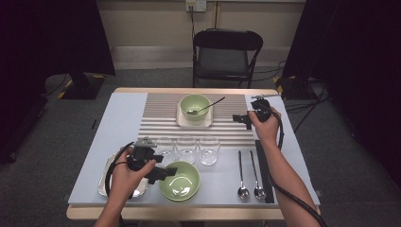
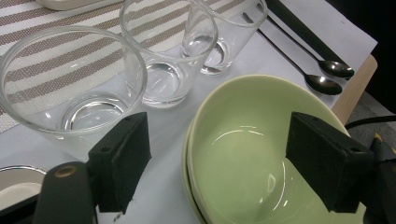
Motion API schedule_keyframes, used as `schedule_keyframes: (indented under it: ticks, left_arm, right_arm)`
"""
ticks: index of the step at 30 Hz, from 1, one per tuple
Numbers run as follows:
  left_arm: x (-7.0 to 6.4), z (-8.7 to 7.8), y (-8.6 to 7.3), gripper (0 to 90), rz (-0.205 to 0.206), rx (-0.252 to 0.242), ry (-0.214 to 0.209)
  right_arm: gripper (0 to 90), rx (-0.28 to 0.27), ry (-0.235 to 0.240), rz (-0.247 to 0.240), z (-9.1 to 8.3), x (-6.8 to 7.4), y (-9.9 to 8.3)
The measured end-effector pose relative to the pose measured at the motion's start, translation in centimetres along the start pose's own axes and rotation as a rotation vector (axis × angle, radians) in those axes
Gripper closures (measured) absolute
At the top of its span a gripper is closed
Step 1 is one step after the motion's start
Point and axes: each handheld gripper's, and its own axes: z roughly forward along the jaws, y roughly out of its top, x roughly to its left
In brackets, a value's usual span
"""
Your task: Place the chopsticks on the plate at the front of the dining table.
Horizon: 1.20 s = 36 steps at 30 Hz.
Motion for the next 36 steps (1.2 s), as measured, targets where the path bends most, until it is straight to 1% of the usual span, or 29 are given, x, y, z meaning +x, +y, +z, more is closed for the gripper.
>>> schedule_keyframes:
  ticks: [10,14,23,26,36]
  left_arm:
    - [0.0,0.0,0.1,21.7,0.0,-0.006,-0.004]
    - [0.0,0.0,0.1,21.7,-0.003,-0.002,-0.005]
    - [0.0,0.1,0.2,21.6,0.006,0.008,-0.006]
    - [0.0,0.2,0.2,21.6,0.003,0.006,-0.007]
    - [0.0,0.0,0.1,21.6,0.001,0.005,-0.005]
  right_arm:
    - [21.4,0.009,0.004,-0.024,-0.2,0.2,-0.5]
    - [21.4,0.004,0.013,-0.029,-0.4,0.4,-0.6]
    - [21.4,0.006,0.017,-0.044,-1.1,0.6,-0.8]
    - [21.4,0.005,0.018,-0.045,-1.3,0.6,-0.9]
    - [21.3,0.01,0.009,-0.038,-2.0,-0.3,-1.8]
